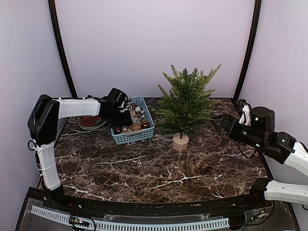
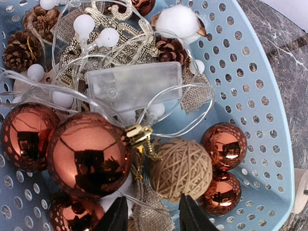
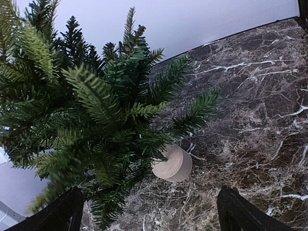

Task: Decorate the small christmas tree
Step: Pick up the light string from the bin.

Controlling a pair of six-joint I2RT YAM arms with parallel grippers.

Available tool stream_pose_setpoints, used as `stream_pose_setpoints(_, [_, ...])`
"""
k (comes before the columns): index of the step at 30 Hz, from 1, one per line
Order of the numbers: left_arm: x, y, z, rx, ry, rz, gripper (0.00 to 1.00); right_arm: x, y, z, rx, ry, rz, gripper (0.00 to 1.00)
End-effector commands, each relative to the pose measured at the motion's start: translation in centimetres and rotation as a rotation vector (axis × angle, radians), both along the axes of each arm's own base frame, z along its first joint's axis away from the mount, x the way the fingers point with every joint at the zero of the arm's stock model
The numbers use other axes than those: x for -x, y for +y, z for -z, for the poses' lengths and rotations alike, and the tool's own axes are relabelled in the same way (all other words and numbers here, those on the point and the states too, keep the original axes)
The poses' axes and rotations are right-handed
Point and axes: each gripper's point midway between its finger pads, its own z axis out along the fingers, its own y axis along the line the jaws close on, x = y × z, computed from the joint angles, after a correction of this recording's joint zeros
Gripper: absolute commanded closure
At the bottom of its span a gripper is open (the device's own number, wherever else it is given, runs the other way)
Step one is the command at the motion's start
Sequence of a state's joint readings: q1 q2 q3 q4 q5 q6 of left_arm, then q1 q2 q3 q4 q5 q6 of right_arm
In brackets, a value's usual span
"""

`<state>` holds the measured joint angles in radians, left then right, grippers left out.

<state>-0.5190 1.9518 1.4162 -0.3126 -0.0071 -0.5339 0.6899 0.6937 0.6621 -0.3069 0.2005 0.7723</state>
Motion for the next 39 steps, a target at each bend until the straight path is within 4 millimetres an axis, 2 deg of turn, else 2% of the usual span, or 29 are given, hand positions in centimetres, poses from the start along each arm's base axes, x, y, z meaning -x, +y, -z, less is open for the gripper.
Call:
stream_pose_setpoints(1, [-0.4, 0.6, -0.3, -0.016, 0.006, -0.024, 0.63, -0.3, 0.3, -0.6, -0.029, -0.028, -0.007, 0.01])
stream_pose_setpoints(11, [-1.3, 0.4, 1.1, -0.016, 0.015, -0.039, 0.61, 0.0, -0.2, -1.0, -0.035, -0.048, 0.008, 0.02])
stream_pose_setpoints(17, [-2.2, 1.0, 0.9, -0.021, -0.009, -0.067, 0.68, 0.2, -0.6, -1.3, -0.038, -0.056, 0.015, 0.02])
stream_pose_setpoints(24, [-3.1, 1.0, 0.4, -0.007, -0.04, -0.071, 0.66, 0.1, -0.4, -1.1, -0.037, -0.05, 0.014, 0.01])
stream_pose_setpoints(30, [-3.6, 0.6, 0.3, 0.035, -0.046, -0.052, 0.76, 0.0, -0.3, -1.2, -0.039, -0.052, 0.013, 0.02])
stream_pose_setpoints(34, [-3.8, 0.8, 0.7, 0.035, -0.038, -0.06, 0.77, 0.0, -0.4, -1.2, -0.039, -0.053, 0.016, 0.01])
stream_pose_setpoints(39, [-3.6, 0.1, 1.3, 0.069, -0.006, -0.035, 0.77, 0.0, -0.5, -1.3, -0.041, -0.057, 0.018, 0.01])
